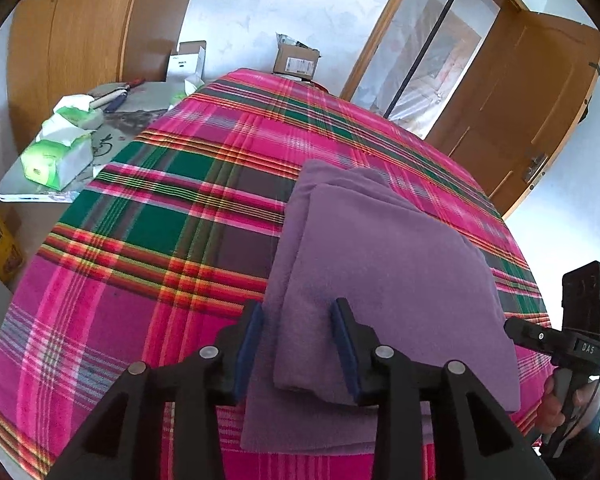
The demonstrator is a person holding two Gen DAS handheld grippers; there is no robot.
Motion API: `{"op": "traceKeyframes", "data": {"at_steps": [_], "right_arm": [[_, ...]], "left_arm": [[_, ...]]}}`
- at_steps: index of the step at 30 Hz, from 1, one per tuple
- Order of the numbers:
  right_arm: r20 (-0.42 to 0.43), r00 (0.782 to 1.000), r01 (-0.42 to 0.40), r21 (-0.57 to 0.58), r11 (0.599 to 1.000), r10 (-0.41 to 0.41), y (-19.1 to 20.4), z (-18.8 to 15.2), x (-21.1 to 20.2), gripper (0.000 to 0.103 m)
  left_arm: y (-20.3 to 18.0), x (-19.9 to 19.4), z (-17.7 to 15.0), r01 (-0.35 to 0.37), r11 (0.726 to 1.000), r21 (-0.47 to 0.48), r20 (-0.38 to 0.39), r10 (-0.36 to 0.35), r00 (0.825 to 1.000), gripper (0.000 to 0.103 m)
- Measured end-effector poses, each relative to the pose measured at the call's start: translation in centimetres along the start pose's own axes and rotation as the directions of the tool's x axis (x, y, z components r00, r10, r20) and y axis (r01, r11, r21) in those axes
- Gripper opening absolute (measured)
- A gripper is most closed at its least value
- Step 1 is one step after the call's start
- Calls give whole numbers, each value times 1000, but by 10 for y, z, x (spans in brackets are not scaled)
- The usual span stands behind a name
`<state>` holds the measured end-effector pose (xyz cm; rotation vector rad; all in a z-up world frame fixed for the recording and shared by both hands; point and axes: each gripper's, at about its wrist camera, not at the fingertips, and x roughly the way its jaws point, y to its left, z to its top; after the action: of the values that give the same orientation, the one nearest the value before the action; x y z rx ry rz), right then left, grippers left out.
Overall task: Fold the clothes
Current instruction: 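Push the right gripper against the stack's side to square it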
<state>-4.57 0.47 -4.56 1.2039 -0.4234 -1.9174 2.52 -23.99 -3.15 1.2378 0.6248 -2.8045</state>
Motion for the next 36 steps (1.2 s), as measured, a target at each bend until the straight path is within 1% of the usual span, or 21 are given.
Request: {"op": "traceKeyframes", "data": {"at_steps": [6, 14, 16, 17, 18, 19, 20, 21, 24, 26, 28, 29, 33, 34, 36], "right_arm": [[-1, 1000, -17, 2, 1000, 17, 2, 0, 6, 54], [6, 1000, -6, -34, 999, 6, 12, 1, 17, 55], [8, 1000, 1, -46, 999, 0, 15, 1, 18, 55], [9, 1000, 4, -52, 999, -3, 15, 0, 19, 54], [12, 1000, 7, -58, 998, -6, 16, 0, 20, 49], [14, 1000, 10, -63, 998, -9, 17, 0, 21, 48], [19, 1000, 10, -68, 998, -9, 17, 1, 19, 44], [25, 1000, 9, -71, 997, -8, 17, 2, 18, 37], [35, 999, 1, -89, 996, 2, 18, 4, 11, 27], [36, 999, -8, -108, 994, 12, 19, 6, 5, 24], [38, 999, -7, -135, 991, 12, 19, 6, -4, 23], [41, 999, -3, -145, 989, 9, 18, 6, -10, 23], [46, 999, 10, -163, 987, -2, 10, 9, -26, 24], [41, 999, 19, -163, 987, -12, 9, 9, -26, 25], [25, 999, 40, -159, 987, -36, 6, 8, -23, 30]], "left_arm": [[7, 9, 5, 51, 998, -23, -11, -52, 999, 40], [5, 13, 7, 62, 998, -18, -8, -62, 998, 40], [4, 13, 7, 64, 998, -17, -8, -64, 998, 35], [4, 13, 7, 65, 998, -17, -8, -65, 998, 34], [3, 13, 7, 67, 998, -16, -7, -67, 998, 30], [3, 12, 7, 70, 997, -16, -5, -70, 998, 25], [2, 11, 7, 74, 997, -19, -3, -74, 997, 24], [1, 10, 8, 75, 997, -23, -1, -75, 997, 22], [-1, 3, 6, 87, 995, -43, 13, -87, 996, 19], [-5, -5, 2, 123, 990, -63, 26, -121, 992, 18], [-13, -17, -4, 168, 984, -58, 37, -166, 985, 18], [-17, -18, -7, 173, 984, -48, 33, -171, 985, 18], [-30, -13, -20, 150, 989, -1, -9, -150, 989, 18], [-33, -11, -23, 145, 989, 11, -20, -145, 989, 19], [-33, -8, -25, 143, 990, 2, -29, -143, 989, 22]]}}
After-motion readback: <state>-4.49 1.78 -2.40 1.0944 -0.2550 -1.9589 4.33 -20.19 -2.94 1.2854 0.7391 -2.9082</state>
